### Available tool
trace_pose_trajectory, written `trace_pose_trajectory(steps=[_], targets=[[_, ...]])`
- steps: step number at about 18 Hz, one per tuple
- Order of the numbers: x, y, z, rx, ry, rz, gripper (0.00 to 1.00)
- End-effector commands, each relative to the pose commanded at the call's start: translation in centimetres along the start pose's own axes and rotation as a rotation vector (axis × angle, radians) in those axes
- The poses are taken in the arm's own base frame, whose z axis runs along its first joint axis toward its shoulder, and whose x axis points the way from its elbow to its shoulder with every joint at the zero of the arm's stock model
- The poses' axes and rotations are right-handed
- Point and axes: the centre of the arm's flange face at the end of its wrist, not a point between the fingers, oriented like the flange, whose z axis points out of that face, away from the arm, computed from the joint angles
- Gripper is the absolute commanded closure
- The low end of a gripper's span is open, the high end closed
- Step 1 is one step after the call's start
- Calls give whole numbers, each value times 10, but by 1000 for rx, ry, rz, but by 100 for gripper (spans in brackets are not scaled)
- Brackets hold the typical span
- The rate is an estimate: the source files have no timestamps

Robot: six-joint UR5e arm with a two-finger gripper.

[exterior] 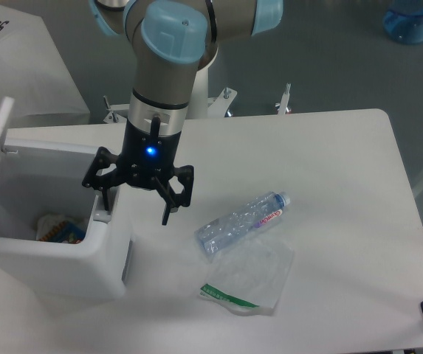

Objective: Open the trash can
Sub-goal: 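Press the gripper down on the lid edge to flip the lid open, then lift the gripper up and away from the opened trash can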

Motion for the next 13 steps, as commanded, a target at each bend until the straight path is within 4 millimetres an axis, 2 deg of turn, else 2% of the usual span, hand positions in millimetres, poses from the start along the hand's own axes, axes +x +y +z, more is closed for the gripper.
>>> trace_pose_trajectory(steps=[3,4,5,7,9,11,13], targets=[[-3,-6,-9,19,-7,2,0],[-8,-7,-11,23,-12,-1,0],[-22,-9,-19,37,-27,-13,0],[-63,-11,-36,63,-67,-59,0],[-96,-13,-42,86,-102,-70,0],[-146,-8,-31,91,-137,-65,0],[-184,-3,-21,90,-163,-22,0]])
